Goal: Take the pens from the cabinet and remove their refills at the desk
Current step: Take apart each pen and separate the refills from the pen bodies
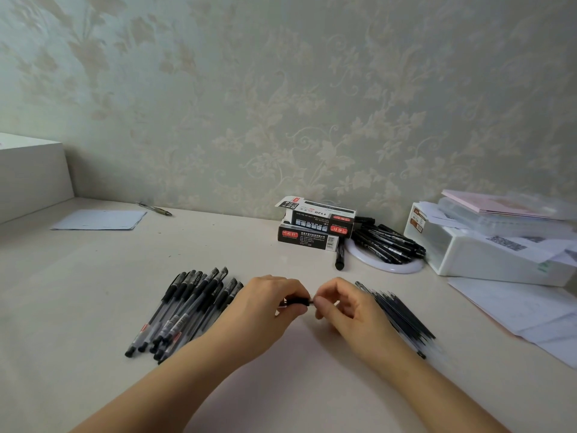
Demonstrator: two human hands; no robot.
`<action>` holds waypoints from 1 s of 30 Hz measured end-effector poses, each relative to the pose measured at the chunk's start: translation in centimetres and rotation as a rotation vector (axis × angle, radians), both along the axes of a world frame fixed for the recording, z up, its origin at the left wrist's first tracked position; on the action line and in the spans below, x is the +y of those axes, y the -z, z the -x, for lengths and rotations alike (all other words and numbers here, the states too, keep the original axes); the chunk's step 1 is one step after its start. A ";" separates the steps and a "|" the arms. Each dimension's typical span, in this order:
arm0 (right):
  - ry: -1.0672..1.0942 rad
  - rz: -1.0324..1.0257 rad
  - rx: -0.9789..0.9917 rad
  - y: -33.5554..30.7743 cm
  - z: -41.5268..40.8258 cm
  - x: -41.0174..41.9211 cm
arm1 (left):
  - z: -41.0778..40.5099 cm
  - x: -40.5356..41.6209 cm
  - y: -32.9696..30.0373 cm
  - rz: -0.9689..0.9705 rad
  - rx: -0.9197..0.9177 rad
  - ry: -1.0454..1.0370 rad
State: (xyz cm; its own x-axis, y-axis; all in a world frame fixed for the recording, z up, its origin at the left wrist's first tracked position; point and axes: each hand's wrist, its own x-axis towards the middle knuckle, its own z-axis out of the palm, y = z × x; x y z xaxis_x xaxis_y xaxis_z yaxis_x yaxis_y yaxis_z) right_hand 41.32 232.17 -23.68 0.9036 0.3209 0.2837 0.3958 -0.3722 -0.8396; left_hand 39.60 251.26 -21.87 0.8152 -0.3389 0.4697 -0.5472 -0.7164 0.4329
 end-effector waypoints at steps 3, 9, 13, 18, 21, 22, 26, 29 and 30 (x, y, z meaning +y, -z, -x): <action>0.025 0.024 0.016 0.0 -0.1 0.1 | 0.1 -0.2 0.0 -0.011 0.011 0.021; 0.029 0.001 0.003 -0.1 0.1 0.4 | 0.2 -0.1 -0.1 0.012 0.008 0.002; -0.033 0.056 -0.023 -0.1 0.1 0.1 | 0.3 0.0 -0.3 0.030 0.003 0.018; -0.072 0.065 0.021 -0.5 0.1 0.0 | 0.2 0.1 -0.3 0.049 -0.001 0.027; -0.060 0.031 0.047 -0.5 0.2 0.1 | 0.2 0.1 -0.5 0.064 0.001 0.027; -0.038 0.026 0.034 -0.5 0.3 0.2 | 0.2 0.0 -0.5 0.071 -0.004 0.018; 0.193 0.024 -0.214 -0.3 0.0 0.4 | 0.0 0.2 -0.4 0.103 -0.040 -0.069; 0.286 0.197 -0.343 -0.2 -0.5 0.4 | 0.0 0.5 -0.3 0.110 -0.029 -0.122; 0.272 0.271 -0.326 0.1 -0.6 0.5 | 0.0 0.5 -0.3 0.108 -0.021 -0.132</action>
State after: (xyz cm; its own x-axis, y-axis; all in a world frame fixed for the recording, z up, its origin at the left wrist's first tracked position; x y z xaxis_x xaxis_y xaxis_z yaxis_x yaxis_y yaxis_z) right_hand 41.96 232.62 -23.78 0.8429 0.1874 0.5044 0.4800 -0.6854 -0.5475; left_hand 39.63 251.75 -21.58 0.8392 -0.1760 0.5145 -0.4606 -0.7330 0.5006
